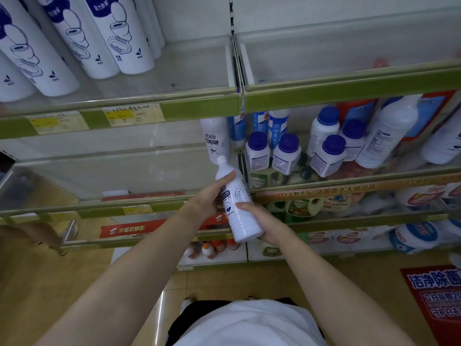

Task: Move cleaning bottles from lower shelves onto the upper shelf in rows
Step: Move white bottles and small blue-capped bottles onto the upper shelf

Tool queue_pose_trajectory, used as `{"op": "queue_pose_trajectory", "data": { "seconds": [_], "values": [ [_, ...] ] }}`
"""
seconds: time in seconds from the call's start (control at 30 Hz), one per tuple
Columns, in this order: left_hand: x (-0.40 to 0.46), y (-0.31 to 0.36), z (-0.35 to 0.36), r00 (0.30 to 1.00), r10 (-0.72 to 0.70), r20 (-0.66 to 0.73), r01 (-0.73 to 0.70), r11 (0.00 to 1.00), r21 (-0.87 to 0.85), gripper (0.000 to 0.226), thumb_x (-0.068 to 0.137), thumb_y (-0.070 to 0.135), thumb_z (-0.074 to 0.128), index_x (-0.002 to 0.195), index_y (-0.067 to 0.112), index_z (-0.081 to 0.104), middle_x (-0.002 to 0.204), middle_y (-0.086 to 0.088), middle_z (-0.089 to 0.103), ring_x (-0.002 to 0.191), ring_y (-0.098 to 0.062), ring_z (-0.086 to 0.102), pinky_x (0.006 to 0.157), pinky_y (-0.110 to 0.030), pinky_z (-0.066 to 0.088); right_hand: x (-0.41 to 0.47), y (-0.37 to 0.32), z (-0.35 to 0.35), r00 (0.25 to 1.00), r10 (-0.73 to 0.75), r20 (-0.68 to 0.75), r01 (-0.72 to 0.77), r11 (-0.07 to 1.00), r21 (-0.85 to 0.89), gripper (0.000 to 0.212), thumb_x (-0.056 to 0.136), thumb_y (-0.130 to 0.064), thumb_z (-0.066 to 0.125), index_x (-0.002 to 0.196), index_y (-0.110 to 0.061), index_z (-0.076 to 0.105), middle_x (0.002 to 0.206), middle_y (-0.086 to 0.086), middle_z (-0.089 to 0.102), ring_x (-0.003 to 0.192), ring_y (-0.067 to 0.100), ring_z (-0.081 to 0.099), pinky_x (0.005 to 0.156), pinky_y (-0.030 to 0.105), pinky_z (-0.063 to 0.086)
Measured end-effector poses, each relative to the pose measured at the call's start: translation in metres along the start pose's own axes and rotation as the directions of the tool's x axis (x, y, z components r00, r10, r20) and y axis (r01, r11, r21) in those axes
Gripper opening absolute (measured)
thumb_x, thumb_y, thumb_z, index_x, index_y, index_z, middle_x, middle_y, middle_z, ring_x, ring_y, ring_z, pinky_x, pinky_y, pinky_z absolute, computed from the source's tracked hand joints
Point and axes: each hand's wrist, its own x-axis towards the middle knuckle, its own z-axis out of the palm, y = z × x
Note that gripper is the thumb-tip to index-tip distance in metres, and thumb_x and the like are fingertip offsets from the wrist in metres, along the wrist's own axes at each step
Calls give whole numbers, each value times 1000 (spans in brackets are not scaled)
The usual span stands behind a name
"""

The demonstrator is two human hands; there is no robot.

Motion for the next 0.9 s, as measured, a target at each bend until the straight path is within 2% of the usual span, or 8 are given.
{"op": "queue_pose_trajectory", "data": {
  "seconds": [0.13,0.23,0.37,0.5,0.63,0.73,0.83,0.9],
  "values": [
    [-1,0,1,993,57,99,-31,969,-245,51,89,38,71,127,6,60,106,-17,70,97,-31,68,96,-47,53,-7,0,3,991,14,134,-49,966,255,79,72,-40,83,136,-5,55,122,20,67,99,30,68,95,44,53],
    [0,1,0,993,79,84,-52,956,-288,52,86,36,73,125,6,60,103,-18,70,92,-32,69,88,-46,55,-9,-2,6,987,12,161,-57,959,279,78,74,-38,83,139,-4,54,131,23,63,107,31,65,103,48,49],
    [4,0,3,998,51,39,-42,976,-213,54,80,38,79,120,6,65,107,-19,70,92,-32,69,89,-46,57,-7,-5,5,993,9,119,-35,974,224,71,78,-38,81,136,-6,56,125,20,68,110,32,66,104,48,50],
    [3,8,9,992,89,-91,-93,995,-45,61,72,33,87,119,0,65,101,-15,76,88,-30,74,77,-41,61,-9,-6,5,1000,-24,15,24,999,-20,60,80,-38,82,130,-14,60,116,11,74,108,29,71,99,48,55],
    [3,10,21,963,127,-238,-118,992,53,78,62,33,94,121,3,52,103,-17,72,86,-32,73,69,-44,61,-4,-4,7,990,-127,-60,117,982,-146,73,65,-45,92,127,-23,61,110,0,77,101,20,74,97,49,56],
    [0,13,25,966,134,-222,-118,990,81,82,63,34,94,123,7,45,108,-17,68,88,-31,71,65,-43,61,-4,-5,5,983,-168,-70,155,973,-169,62,69,-36,89,123,-23,63,107,-1,77,96,20,75,92,46,59],
    [2,12,15,981,135,-141,-124,989,86,108,43,51,98,129,7,51,115,-17,70,95,-31,73,75,-46,62,-8,-6,0,987,-147,-67,138,982,-130,52,76,-26,85,123,-21,64,105,3,77,95,23,75,85,42,60],
    [-3,10,12,987,129,-92,-122,989,80,100,50,56,95,128,9,56,115,-14,72,98,-28,72,77,-44,61,-9,-6,-3,991,-120,-53,116,991,-72,50,75,-22,84,121,-15,65,105,9,77,97,30,74,86,47,60]
  ]
}}
